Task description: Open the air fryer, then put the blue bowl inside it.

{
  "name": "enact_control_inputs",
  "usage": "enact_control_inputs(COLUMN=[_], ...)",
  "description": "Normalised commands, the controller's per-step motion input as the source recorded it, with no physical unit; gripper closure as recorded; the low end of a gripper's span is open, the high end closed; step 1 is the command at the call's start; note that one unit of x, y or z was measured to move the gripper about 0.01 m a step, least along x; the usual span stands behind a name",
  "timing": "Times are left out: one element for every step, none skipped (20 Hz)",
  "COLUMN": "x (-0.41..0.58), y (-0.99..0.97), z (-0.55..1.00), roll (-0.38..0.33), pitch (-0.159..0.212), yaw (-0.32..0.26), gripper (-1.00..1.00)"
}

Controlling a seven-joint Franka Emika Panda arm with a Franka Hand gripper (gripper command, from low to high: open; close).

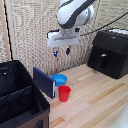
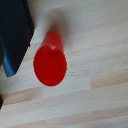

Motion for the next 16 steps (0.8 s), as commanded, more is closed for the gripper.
enact_control_inputs(x=[0.014, 0.000, 0.000, 0.000, 0.000, 0.000, 0.000, 0.000, 0.000, 0.000, 0.000, 0.000, 0.000, 0.000, 0.000, 0.000], y=[-0.01, -0.01, -0.01, -0.01, -0.01, -0.01, -0.01, -0.01, -0.01, -0.01, 0.00, -0.01, -0.01, -0.01, -0.02, -0.02], z=[0.11, 0.03, 0.03, 0.03, 0.03, 0.03, 0.03, 0.03, 0.03, 0.04, 0.04, 0.04, 0.04, 0.03, 0.00, 0.00], roll=[0.000, 0.000, 0.000, 0.000, 0.000, 0.000, 0.000, 0.000, 0.000, 0.000, 0.000, 0.000, 0.000, 0.000, 0.000, 0.000], pitch=[0.000, 0.000, 0.000, 0.000, 0.000, 0.000, 0.000, 0.000, 0.000, 0.000, 0.000, 0.000, 0.000, 0.000, 0.000, 0.000], yaw=[-0.375, -0.375, -0.375, -0.375, -0.375, -0.375, -0.375, -0.375, -0.375, -0.375, -0.375, -0.375, -0.375, -0.375, -0.375, -0.375], gripper=[-1.00, -1.00, -1.00, -1.00, -1.00, -1.00, -1.00, -1.00, -1.00, -1.00, -1.00, -1.00, -1.00, -1.00, -1.00, -1.00])
